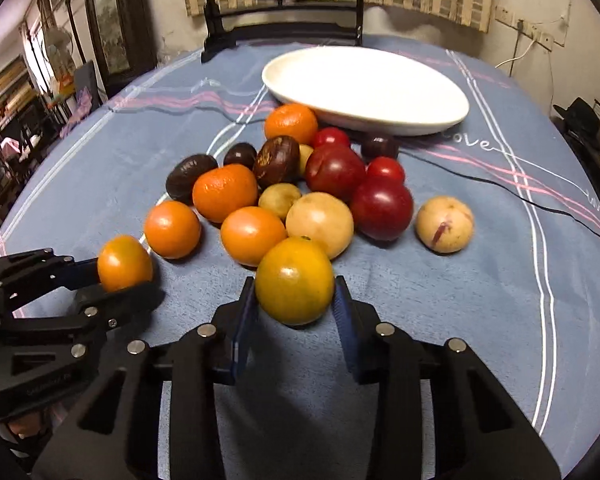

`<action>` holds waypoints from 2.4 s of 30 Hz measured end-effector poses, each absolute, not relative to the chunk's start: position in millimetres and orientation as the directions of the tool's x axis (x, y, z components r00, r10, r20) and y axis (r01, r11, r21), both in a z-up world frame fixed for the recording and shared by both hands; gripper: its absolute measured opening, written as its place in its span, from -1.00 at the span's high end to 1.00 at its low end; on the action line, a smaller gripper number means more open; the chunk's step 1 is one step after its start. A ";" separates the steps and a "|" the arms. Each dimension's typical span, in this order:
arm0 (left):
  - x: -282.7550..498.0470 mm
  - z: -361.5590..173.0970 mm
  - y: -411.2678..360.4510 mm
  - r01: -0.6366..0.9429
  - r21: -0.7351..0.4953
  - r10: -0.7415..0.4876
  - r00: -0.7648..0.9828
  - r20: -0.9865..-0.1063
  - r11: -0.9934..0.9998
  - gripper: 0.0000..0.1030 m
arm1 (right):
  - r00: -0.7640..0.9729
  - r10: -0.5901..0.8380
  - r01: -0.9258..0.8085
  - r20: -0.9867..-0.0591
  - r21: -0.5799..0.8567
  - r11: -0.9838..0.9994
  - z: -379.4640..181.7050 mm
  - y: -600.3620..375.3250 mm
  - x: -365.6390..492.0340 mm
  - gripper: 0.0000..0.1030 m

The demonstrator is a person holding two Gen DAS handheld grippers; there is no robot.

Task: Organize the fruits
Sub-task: 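Grasp an orange with the left tool while the right tool grasps a small orange tomato, both onto the plate, then grasp a pale speckled fruit with the right tool while the left tool carries an orange to the plate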

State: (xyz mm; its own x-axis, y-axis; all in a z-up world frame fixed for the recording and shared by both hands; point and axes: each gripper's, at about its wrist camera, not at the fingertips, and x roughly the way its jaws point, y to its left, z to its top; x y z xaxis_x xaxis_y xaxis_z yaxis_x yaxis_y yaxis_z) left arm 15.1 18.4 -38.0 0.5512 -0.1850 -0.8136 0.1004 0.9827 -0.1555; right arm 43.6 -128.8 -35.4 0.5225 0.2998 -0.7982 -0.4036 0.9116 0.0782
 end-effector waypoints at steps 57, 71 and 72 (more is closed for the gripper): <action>54.5 -10.7 14.8 0.138 -0.065 -0.136 0.602 -0.787 0.988 -0.54 | 0.657 0.266 -0.267 -0.706 0.112 0.957 -8.2 -212.0 43.2 -0.17; 55.2 -40.5 -5.4 0.194 -0.012 -0.121 0.563 -0.818 0.981 0.21 | 0.627 0.274 -0.268 -0.729 0.128 0.955 -22.5 -215.8 35.9 -0.24; 54.8 -39.6 -6.9 0.198 -0.005 -0.118 0.565 -0.816 0.980 0.21 | 0.621 0.264 -0.269 -0.738 0.116 0.956 -24.1 -214.2 39.9 -0.24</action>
